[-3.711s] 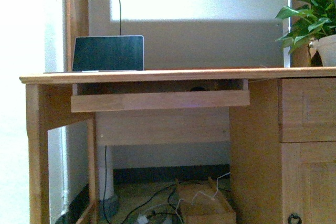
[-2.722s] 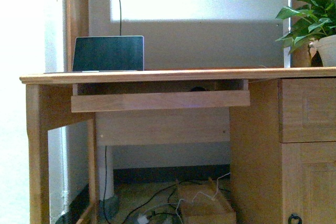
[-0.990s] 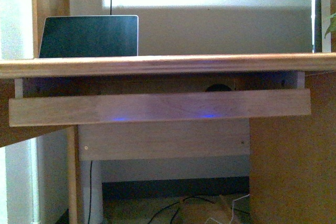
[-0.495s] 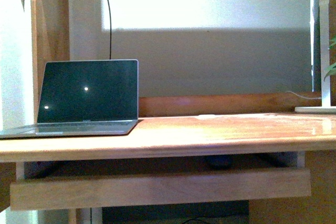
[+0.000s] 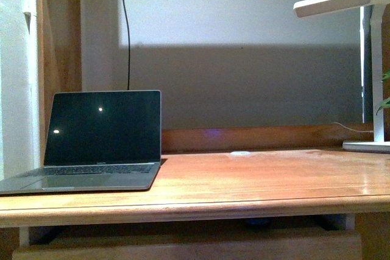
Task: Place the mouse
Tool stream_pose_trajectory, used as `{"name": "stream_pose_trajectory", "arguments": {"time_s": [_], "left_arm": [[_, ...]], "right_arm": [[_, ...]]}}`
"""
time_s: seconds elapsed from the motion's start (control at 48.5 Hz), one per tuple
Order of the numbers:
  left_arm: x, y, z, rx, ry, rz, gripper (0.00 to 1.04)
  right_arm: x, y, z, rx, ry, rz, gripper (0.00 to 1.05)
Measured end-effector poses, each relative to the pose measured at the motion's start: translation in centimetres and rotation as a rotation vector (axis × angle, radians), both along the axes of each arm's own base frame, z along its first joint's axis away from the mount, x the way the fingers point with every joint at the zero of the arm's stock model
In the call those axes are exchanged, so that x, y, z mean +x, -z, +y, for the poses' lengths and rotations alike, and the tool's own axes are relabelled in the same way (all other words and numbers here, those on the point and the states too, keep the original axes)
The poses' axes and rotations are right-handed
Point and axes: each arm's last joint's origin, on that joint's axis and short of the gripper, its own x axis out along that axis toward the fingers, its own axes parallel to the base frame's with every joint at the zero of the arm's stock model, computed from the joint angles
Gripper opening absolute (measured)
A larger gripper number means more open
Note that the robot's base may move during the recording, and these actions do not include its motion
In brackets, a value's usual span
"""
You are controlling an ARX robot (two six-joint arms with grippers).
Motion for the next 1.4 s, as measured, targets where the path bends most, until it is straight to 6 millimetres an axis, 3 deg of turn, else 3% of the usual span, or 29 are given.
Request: {"name": "stream_pose_trajectory", "arguments": {"time_s": [0.082,0.247,0.639,1.01,1.402], "left_arm": [[0.8,0.0,0.4,-0.198,0.044,0.183,0.97],[3.5,-1.8,1.8,-0.195,0.059,0.220,0.97],[13.7,-2.4,4.7,0.449,0.195,0.244,0.97],[20.5,-0.8,4.7,1.078,0.355,0.075,0.97],[24.8,0.9,4.2,1.294,0.491,-0.034,0.97]], "right_arm": [[0.0,0.0,0.0,0.000,-0.001,0.000,0.97],[0.0,0.0,0.0,0.000,0.000,0.000,0.97],[0.0,0.0,0.0,0.000,-0.001,0.000,0.97],[0.0,0.0,0.0,0.000,0.000,0.000,0.97],[0.0,0.0,0.0,0.000,0.000,0.000,0.97]]}}
